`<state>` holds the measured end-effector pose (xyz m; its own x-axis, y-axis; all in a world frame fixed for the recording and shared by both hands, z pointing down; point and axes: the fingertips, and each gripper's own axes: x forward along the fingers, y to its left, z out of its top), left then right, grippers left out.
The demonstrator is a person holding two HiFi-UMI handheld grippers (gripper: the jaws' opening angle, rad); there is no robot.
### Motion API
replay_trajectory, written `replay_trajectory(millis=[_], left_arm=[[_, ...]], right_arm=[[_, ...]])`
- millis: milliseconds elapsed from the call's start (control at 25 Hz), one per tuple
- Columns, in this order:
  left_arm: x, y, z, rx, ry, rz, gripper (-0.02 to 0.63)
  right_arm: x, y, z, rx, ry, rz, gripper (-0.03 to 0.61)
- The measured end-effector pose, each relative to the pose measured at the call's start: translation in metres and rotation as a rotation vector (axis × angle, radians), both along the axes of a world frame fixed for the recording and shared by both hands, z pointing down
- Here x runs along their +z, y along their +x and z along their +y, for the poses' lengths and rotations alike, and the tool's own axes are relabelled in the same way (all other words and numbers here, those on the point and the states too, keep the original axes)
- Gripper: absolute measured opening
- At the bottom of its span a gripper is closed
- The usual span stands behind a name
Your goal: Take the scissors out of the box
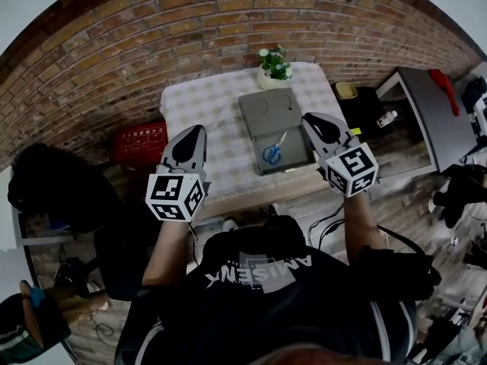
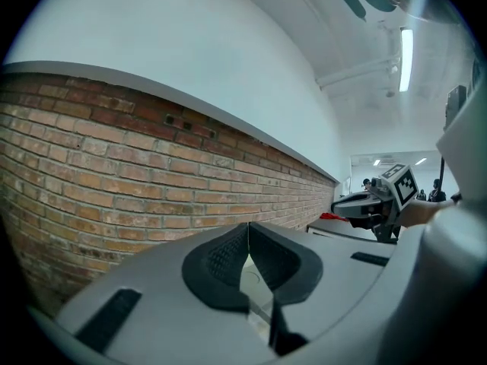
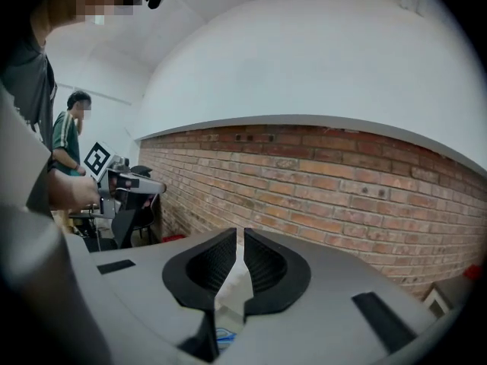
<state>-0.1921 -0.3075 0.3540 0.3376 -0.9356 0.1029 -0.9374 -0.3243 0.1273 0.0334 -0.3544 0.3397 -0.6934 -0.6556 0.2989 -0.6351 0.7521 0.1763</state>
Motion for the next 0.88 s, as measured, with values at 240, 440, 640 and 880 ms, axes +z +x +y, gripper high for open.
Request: replay_trajectory(millis=[240, 440, 640, 880], left_arm=[[0.008, 0.019, -0.008, -0.055, -0.023, -0.004, 0.012], [0.018, 0.044, -0.018, -0.081, -0.038, -0.021, 0.014], [0.035, 0.060, -0.025, -0.134, -0.072, 0.005, 0.014], [0.074, 0.086, -0.036, -0.154, -0.167, -0.022, 0.014]], right_arm=[[0.009, 0.002, -0.029, -0.123, 0.003, 0.028, 0.044], [0.030, 0.003, -0.050, -0.253, -0.016, 0.090, 0.048], [0.063, 0.003, -0.065, -0.380, -0.022, 0.155, 0.137], [0.106, 0.001, -0.077, -0.508, -0.060, 0.206, 0.137]])
